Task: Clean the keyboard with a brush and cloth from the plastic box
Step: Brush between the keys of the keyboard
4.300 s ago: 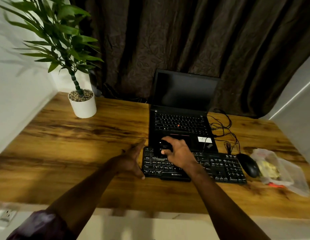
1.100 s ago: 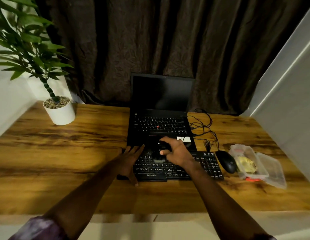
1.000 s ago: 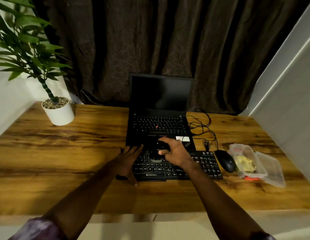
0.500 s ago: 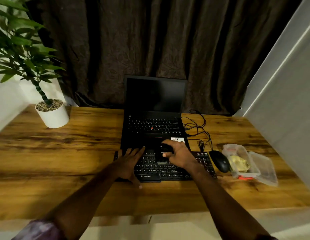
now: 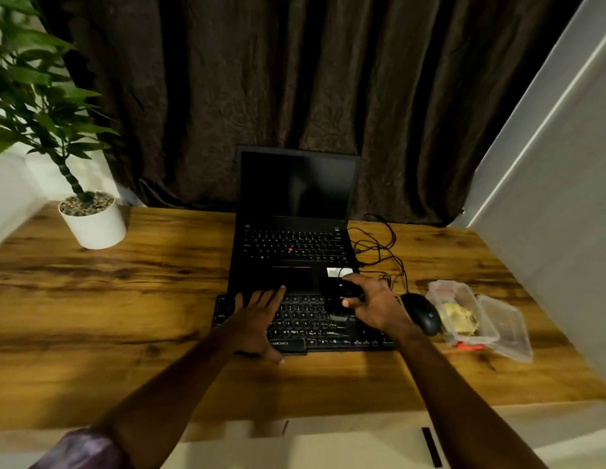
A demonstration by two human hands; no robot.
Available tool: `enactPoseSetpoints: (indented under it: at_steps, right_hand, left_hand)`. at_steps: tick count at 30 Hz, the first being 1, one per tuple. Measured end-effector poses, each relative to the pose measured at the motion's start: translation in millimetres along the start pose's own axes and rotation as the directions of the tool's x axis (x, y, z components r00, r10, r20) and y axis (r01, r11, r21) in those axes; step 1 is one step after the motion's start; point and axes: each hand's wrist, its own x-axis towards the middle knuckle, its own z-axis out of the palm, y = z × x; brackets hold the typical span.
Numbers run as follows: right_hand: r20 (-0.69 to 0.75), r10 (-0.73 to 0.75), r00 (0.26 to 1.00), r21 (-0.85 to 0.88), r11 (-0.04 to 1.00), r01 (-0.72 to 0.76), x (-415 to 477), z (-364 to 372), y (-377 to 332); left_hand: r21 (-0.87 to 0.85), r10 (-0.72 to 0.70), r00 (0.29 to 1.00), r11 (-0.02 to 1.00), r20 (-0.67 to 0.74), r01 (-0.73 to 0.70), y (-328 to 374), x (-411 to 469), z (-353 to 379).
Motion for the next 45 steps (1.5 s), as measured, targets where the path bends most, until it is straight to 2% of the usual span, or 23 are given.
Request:
enactPoseSetpoints:
  at_steps: [3,8,17,28,35,41,45]
  right_hand:
    - [0.06,-0.039,0.997,0.022,0.999,0.038,4,18,-19]
    - [0.066,-0.08,0.995,0.1,0.992,0.073,8,26,-31]
    - [-0.019,0.044,0.999,0.033,0.999,-0.044,1,-3,14]
    - [0.061,-0.111,0.992,0.08,0.991,0.105,7,24,-30]
    - [0.03,-0.014,0.999,-0.037,0.999,0.015,1,3,-6]
    - [0.074,-0.106,0.992,-0.008,0.994,0.106,6,29,-31]
    - [0.068,-0.111,0.991,0.029,0.994,0.109,8,34,-43]
  left_hand:
    - [0.007,0.012,0.999,1.0,-0.031,-0.012,7,4,2]
    - [0.018,0.008,0.999,1.0,-0.052,-0.007,8,7,6]
    - [-0.016,0.018,0.997,1.0,-0.081,-0.019,3,9,9]
    - [-0.003,0.004,0.998,1.0,-0.063,-0.004,3,8,9]
    - [-0.026,0.002,0.997,1.0,-0.071,-0.004,4,8,7]
    - [-0.019,-0.002,0.998,1.0,-0.067,0.001,5,9,7]
    - [-0.019,-0.014,0.998,1.0,-0.055,0.013,5,10,7]
